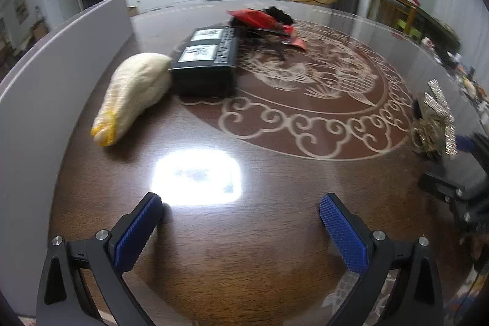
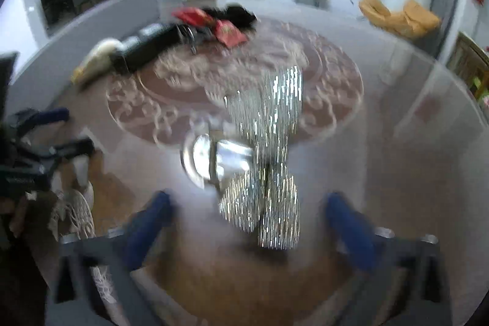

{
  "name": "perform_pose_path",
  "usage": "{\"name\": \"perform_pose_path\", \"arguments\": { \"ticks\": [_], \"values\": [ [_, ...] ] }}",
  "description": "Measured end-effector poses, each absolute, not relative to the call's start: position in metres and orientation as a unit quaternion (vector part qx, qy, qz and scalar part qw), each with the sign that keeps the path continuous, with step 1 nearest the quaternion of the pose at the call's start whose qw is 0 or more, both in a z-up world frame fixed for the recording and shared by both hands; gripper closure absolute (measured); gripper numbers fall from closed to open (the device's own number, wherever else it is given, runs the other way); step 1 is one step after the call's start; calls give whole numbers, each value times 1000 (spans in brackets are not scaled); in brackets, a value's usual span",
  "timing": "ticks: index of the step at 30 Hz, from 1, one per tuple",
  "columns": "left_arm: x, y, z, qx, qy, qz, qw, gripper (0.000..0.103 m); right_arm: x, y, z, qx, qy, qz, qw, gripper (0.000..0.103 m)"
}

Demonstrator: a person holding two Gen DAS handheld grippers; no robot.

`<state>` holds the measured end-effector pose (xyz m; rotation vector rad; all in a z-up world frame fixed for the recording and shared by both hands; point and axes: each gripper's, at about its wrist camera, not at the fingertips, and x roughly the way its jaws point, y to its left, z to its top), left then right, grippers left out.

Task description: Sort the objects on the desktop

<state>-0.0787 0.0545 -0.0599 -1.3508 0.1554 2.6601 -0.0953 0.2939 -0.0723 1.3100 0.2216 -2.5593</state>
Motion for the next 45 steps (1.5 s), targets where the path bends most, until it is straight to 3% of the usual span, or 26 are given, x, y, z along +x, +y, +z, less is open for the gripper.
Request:
{"name": "perform_pose_path", "arguments": {
  "ticks": [4,9,13,21,23,25,28,36,38,39,41,45],
  "values": [
    [-82,41,-49,-416,59,907,22,0,-91,292,-74,449,80,-881,128,0],
    [-117,18,-56,-445,6,895,6,0,-94,294,-74,452,73,-880,130,0],
    [-153,17,-58,-455,35,890,-8,0,-94,294,-72,452,73,-880,130,0],
    [-220,4,-62,-494,19,869,34,0,-94,294,-73,452,73,-880,129,0],
    [-219,7,-59,-478,26,877,47,20,-94,294,-73,452,73,-880,129,0],
    [-209,9,-54,-455,30,888,60,80,-94,294,-73,452,73,-880,129,0],
    [-194,8,-54,-450,14,890,74,94,-94,293,-73,452,73,-880,129,0],
    [-131,14,-41,-448,3,888,105,91,-94,293,-73,452,73,-880,129,0],
    [-138,4,-23,-434,-18,896,91,75,-94,293,-73,452,73,-880,129,0],
    [-147,0,-14,-427,-34,900,85,48,-95,293,-73,452,73,-880,129,0],
    [-174,0,-1,-421,-62,901,86,11,-95,293,-73,452,73,-880,128,0],
    [-213,30,-4,-435,-17,894,106,11,-94,294,-73,452,73,-880,129,0]
  ]
}}
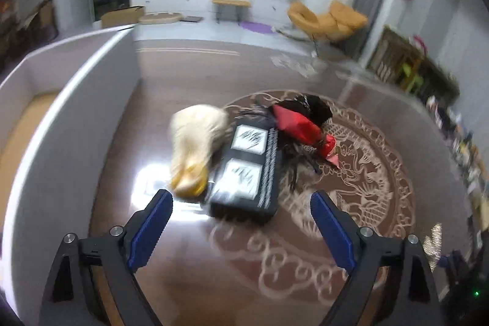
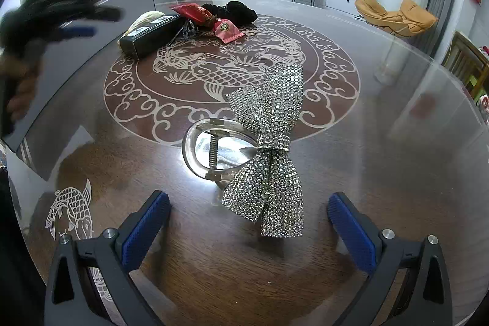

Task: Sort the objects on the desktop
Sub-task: 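Grasp the black soap box with the left gripper and lift it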

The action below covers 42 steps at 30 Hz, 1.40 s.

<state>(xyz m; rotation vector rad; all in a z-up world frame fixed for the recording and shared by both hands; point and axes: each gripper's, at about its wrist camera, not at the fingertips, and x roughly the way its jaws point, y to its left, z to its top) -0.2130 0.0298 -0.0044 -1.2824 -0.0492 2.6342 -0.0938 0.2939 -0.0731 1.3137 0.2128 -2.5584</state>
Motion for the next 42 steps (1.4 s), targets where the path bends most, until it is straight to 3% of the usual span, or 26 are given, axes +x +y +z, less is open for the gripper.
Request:
{"name": "perform_pose_path", "arguments": {
  "ticks": [4,5,7,14,17,18,19,20,26,42],
  "values": [
    [-244,64,-32,-470,57,875,99,12,-94,294,-73,452,73,-880,129,0],
    [-249,68,-38,-472,65,874,96,16,-94,294,-73,452,72,-880,129,0],
    [-253,67,-44,-474,64,874,86,42,-94,294,-73,452,72,-880,129,0],
    [-207,49,-50,-470,32,877,94,45,-93,294,-73,452,71,-880,129,0],
    [-148,38,-52,-479,22,871,108,44,-93,294,-72,452,71,-880,129,0],
    [-132,35,-54,-480,12,869,115,35,-94,293,-72,452,72,-880,128,0],
    [-112,31,-53,-472,10,873,122,12,-94,293,-73,452,73,-880,128,0],
    [-100,27,-56,-474,8,872,125,0,-94,292,-73,452,73,-880,128,0],
    [-84,26,-61,-461,53,880,100,0,-94,292,-73,452,73,-880,128,0],
    [-115,28,-61,-454,35,888,70,0,-94,292,-73,452,73,-880,127,0]
  ]
}}
